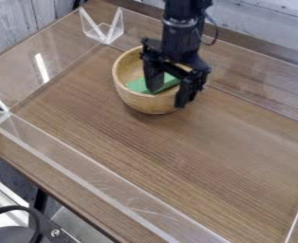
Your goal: Remove the green block from inside the brown bowl and put it on the table
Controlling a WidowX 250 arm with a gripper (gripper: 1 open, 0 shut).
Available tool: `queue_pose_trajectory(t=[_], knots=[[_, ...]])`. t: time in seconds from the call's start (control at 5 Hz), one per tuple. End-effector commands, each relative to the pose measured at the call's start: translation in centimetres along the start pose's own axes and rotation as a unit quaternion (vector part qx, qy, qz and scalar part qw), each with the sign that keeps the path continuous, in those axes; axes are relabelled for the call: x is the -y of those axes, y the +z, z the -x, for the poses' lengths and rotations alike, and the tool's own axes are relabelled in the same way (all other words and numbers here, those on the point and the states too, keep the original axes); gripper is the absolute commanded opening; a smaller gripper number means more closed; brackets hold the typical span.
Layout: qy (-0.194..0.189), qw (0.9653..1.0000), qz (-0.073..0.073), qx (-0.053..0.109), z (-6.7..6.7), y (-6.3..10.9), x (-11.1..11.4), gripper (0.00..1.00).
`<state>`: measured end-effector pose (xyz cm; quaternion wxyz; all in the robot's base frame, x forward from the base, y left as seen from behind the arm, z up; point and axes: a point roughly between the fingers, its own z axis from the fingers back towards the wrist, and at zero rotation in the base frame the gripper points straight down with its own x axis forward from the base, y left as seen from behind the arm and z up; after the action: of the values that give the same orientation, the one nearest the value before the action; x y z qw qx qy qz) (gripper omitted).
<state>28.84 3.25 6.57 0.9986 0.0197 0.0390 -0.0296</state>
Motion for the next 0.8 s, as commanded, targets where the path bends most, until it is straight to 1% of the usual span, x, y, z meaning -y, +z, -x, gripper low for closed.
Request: queue_pose_trajectory(t=[0.0, 0.2, 0.4, 0.6], knots=[[0.002, 0.9998, 0.010, 0.015, -0.3, 2.5, -1.2, 1.00], [0.007, 0.9996, 0.025, 0.009, -0.2, 3.8, -2.2, 1.00], [0.006, 0.9994, 0.033, -0.009, -0.5, 3.7, -2.8, 1.00], [-0.015, 0.9987, 0.048, -0.010, -1.2, 2.9, -3.0, 1.00]])
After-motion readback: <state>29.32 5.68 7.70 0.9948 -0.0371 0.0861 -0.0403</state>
